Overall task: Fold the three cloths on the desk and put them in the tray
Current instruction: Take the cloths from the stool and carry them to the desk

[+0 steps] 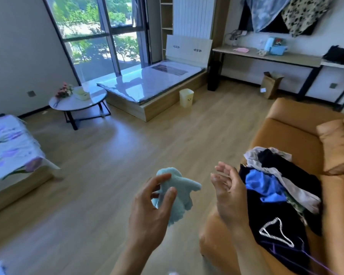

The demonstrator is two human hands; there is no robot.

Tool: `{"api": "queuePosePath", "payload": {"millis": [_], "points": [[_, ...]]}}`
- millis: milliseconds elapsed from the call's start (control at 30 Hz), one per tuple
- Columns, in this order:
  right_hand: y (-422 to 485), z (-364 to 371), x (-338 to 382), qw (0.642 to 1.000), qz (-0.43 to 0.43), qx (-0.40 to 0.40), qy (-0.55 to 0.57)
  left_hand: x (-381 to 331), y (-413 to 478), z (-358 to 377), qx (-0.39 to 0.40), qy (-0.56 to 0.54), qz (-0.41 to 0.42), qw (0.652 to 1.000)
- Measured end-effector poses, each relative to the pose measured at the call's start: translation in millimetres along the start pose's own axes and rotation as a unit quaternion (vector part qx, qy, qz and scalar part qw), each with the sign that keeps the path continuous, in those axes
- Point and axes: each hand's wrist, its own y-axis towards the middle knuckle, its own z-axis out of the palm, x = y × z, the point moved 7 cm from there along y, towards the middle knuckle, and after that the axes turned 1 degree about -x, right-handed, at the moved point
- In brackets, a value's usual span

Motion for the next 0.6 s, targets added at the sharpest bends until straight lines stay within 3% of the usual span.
{"api": "queuePosePath", "payload": {"millis": [400, 600], "points": [[228, 108, -14, 1.0, -0.015, -0.006, -0.017, 8, 274, 37, -0.01, -0.038, 0.032, 0.999], [344, 150, -43, 0.998, -0.006, -0.056, -0.032, 32, 420, 90, 0.06, -0.068, 0.046, 0.995]]}}
